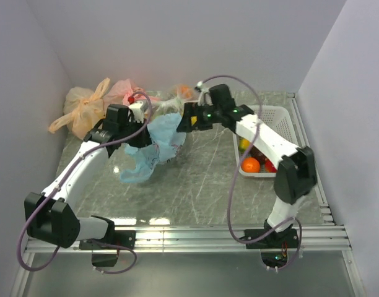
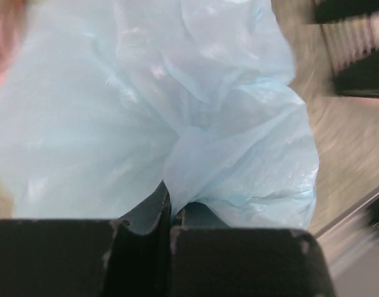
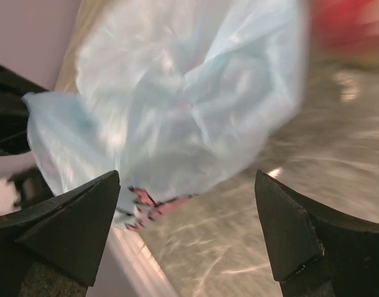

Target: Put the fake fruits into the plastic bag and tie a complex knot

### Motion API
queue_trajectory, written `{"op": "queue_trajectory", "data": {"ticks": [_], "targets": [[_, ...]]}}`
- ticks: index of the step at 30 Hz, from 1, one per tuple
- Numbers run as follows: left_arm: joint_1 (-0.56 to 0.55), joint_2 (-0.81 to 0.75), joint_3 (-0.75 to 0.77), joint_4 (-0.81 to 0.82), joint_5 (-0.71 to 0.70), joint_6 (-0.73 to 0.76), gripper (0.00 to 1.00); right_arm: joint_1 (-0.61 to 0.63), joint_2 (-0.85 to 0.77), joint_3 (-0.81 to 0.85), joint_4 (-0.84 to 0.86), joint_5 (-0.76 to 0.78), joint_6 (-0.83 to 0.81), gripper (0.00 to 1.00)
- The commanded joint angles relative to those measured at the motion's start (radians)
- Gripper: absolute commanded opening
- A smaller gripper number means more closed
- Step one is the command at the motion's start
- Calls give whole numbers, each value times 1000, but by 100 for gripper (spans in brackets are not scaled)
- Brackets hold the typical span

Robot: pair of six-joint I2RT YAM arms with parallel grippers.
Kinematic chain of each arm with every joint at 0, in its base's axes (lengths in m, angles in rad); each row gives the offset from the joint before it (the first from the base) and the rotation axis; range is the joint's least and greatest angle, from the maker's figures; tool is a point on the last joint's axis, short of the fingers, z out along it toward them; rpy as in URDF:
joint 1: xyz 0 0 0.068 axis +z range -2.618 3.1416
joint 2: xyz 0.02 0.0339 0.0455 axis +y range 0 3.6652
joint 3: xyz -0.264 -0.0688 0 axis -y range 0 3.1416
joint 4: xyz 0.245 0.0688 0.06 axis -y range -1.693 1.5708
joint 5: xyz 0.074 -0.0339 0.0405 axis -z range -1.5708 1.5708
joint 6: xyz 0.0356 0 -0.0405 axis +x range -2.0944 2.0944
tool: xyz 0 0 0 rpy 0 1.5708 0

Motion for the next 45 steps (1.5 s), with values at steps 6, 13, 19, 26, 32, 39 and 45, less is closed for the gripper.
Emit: {"op": "queue_trajectory", "data": {"ticks": [6, 13, 19, 26, 32, 39, 45], "targets": [[32, 87, 239, -24, -106, -605, 1, -30, -316, -209, 229, 297, 29, 97], [29, 168, 310, 22, -31, -726, 1, -4, -352, -230, 184, 246, 23, 98], [-2, 217, 304, 72, -2, -760, 1, 96, -311, -246, 227, 301, 92, 99], [15, 195, 270, 181, 102, -841, 1, 147, -238, -296, 253, 402, 170, 100], [55, 159, 216, 217, 195, -919, 1, 132, -211, -373, 238, 635, 136, 89], [113, 130, 204, 223, 253, -916, 0, 20, -192, -434, 270, 480, 19, 16], [311, 158, 365, -13, 173, -601, 1, -149, -270, -462, 66, 248, -250, 0]]}}
